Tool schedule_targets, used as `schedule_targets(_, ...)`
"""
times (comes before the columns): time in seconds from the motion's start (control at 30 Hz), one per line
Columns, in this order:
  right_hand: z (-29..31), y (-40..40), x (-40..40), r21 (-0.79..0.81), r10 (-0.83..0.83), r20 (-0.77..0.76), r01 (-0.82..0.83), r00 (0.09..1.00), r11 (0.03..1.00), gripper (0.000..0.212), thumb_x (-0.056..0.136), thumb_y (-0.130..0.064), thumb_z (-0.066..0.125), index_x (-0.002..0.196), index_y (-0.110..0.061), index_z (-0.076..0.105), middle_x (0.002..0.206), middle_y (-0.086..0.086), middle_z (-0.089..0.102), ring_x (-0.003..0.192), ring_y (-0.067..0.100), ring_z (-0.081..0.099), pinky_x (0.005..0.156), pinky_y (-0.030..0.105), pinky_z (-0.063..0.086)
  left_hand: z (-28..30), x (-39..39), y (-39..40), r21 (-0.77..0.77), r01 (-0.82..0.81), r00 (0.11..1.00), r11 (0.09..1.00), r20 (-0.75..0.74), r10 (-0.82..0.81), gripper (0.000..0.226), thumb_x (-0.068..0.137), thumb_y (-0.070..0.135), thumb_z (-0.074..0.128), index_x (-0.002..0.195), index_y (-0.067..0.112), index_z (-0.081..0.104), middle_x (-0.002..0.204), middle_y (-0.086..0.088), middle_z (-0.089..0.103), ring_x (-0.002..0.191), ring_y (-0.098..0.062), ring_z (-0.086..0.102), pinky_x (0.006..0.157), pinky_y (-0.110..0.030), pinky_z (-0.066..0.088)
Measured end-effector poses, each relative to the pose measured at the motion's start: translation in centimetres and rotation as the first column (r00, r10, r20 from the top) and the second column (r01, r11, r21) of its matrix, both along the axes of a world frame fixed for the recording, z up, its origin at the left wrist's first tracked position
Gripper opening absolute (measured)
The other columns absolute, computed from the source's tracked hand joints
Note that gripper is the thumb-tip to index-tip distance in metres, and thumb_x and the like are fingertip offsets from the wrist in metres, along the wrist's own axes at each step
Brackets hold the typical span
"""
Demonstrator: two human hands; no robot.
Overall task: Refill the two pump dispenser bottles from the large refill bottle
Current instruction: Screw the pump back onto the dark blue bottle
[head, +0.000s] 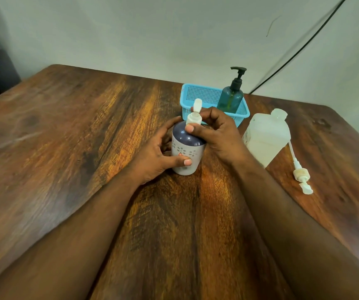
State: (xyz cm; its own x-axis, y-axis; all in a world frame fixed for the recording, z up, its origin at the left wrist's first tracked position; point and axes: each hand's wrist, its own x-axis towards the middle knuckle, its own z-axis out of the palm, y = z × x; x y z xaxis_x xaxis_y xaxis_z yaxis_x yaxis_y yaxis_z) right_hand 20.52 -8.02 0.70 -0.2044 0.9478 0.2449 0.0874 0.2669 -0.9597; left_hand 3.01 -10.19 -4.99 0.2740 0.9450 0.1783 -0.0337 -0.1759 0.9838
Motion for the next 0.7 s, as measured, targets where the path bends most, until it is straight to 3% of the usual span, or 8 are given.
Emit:
schedule_targets(0.1,1.1,0.9,0.9,-0.019,0.056,0.189,-0.054,0.980,0.998,0.059,0.071,-0.026,0.082,0.126,-0.033,0.060,0.150,-0.012,0.038,0.139,0.009,0.034,0.110,0.036,0.037,0.3,-0.4,0.4,-0.026,0.030,0.997,0.999,-0.063,-0.032,0.089,0.071,-0.004,0.081,0.146,0.022,0.041,0.130,0.005,0.063,0.118,-0.006,0.061,0.091,-0.024,0.054)
schedule_targets(0.17,2.1,1.3,1.0,-0.038,0.142,0.247,-0.137,0.958,0.990,0.053,0.076,-0.025,0.078,0.126,-0.032,0.061,0.155,-0.017,0.027,0.143,0.005,0.023,0.110,0.029,0.031,0.6,-0.5,0.5,-0.028,0.035,0.995,0.999,-0.088,-0.038,0.078,0.072,-0.006,0.080,0.139,0.018,0.050,0.122,0.010,0.067,0.113,-0.003,0.063,0.086,-0.018,0.053)
schedule_targets(0.27,2.9,1.5,0.8,-0.103,0.304,0.191,-0.289,0.933,0.952,0.034,0.080,-0.015,0.072,0.110,-0.029,0.069,0.149,-0.010,0.042,0.138,0.005,0.035,0.107,0.029,0.039,0.7,-0.6,0.6,-0.053,0.037,0.994,0.998,-0.100,-0.042,0.071,0.072,-0.009,0.078,0.133,0.019,0.053,0.116,0.011,0.069,0.109,0.001,0.064,0.082,-0.015,0.052)
schedule_targets(0.37,2.7,1.7,0.9,-0.005,0.236,0.238,-0.242,0.942,0.970,0.027,0.080,-0.010,0.073,0.107,-0.013,0.072,0.120,-0.005,0.068,0.118,-0.005,0.054,0.094,0.019,0.048,0.7,-0.8,0.8,-0.069,0.044,0.994,0.997,-0.100,-0.051,0.069,0.073,-0.006,0.078,0.134,0.014,0.053,0.121,0.005,0.068,0.112,-0.005,0.064,0.084,-0.018,0.053)
schedule_targets(0.47,2.1,1.1,0.4,0.045,0.168,0.163,-0.178,0.972,0.983,0.029,0.078,-0.005,0.074,0.107,0.000,0.070,0.106,0.004,0.073,0.102,0.001,0.065,0.085,0.019,0.052,0.5,-0.6,0.7,-0.063,0.014,0.994,0.998,-0.108,-0.021,0.072,0.072,-0.003,0.082,0.135,0.014,0.053,0.123,0.000,0.068,0.114,-0.011,0.065,0.088,-0.026,0.055)
schedule_targets(0.6,0.5,0.0,-0.6,0.089,0.051,-0.018,-0.049,0.999,0.995,0.023,0.078,-0.003,0.074,0.100,-0.009,0.072,0.097,0.004,0.074,0.096,0.012,0.070,0.086,0.028,0.056,0.1,-0.1,0.6,-0.036,-0.051,0.991,0.998,-0.122,0.047,0.083,0.063,0.015,0.091,0.136,0.025,0.052,0.124,0.000,0.067,0.115,-0.016,0.065,0.096,-0.044,0.055)
schedule_targets(0.7,-0.3,-0.5,-1.2,0.141,-0.025,-0.064,0.033,0.998,0.989,0.021,0.079,-0.005,0.074,0.096,-0.018,0.072,0.095,0.003,0.074,0.095,0.018,0.071,0.088,0.037,0.056,0.2,0.2,0.3,-0.011,-0.098,0.986,0.995,-0.138,0.095,0.088,0.060,0.019,0.093,0.136,0.031,0.051,0.124,0.003,0.068,0.115,-0.015,0.065,0.094,-0.046,0.056)
